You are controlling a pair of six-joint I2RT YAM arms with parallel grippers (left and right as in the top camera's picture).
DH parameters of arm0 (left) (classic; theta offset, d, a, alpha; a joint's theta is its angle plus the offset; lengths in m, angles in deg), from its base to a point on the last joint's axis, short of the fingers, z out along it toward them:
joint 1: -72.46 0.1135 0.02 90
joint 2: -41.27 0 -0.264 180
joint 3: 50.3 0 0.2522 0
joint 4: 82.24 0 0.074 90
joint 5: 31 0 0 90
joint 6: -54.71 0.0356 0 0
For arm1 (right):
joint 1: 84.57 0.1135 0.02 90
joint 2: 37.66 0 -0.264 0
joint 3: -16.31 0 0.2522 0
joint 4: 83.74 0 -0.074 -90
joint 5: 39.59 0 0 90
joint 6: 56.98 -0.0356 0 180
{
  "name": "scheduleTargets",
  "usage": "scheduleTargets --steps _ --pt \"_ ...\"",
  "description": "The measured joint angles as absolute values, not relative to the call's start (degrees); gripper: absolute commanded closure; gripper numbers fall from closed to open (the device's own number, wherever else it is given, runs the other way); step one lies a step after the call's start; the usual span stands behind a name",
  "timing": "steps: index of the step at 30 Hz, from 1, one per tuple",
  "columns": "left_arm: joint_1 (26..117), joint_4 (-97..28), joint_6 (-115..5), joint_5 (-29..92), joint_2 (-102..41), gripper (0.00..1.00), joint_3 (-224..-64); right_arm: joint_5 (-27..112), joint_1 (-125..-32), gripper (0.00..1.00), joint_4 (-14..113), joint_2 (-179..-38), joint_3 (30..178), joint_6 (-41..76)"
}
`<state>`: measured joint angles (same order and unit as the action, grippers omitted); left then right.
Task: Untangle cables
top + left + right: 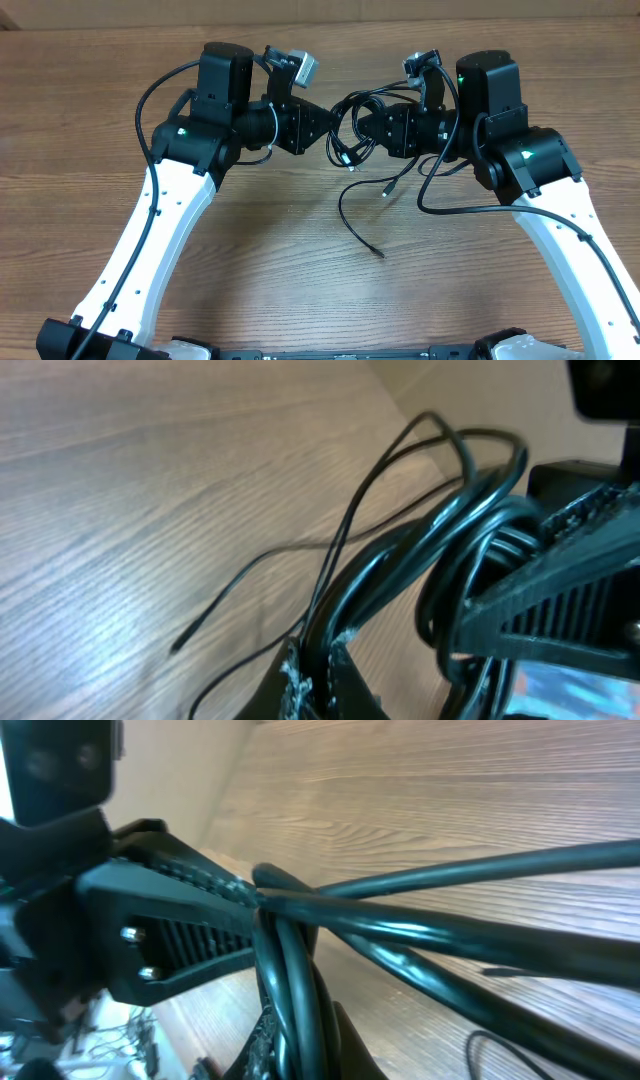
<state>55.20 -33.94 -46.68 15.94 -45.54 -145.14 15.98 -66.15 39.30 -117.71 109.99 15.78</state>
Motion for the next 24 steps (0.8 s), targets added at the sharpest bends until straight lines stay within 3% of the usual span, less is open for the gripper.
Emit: scheduleTargets --steps 13,21,23,24 --pt "55.2 -54.1 -67.3 7.8 -46.3 0.96 -144.7 25.3 -66.1 0.96 32.0 -118.0 111.0 17.9" --pt "58.1 -57.4 -72.8 4.4 -46.3 0.96 -144.8 27.2 -66.1 0.96 30.1 -120.7 111.0 18.3" --pt "59.9 -56.9 -72.4 4.2 -46.3 0.82 -144.8 27.5 -66.1 0.96 30.1 -120.7 111.0 18.4" --pt "61.1 -55.9 -71.9 4.1 -46.3 0.81 -144.8 27.5 -66.1 0.96 30.0 -120.7 111.0 18.5"
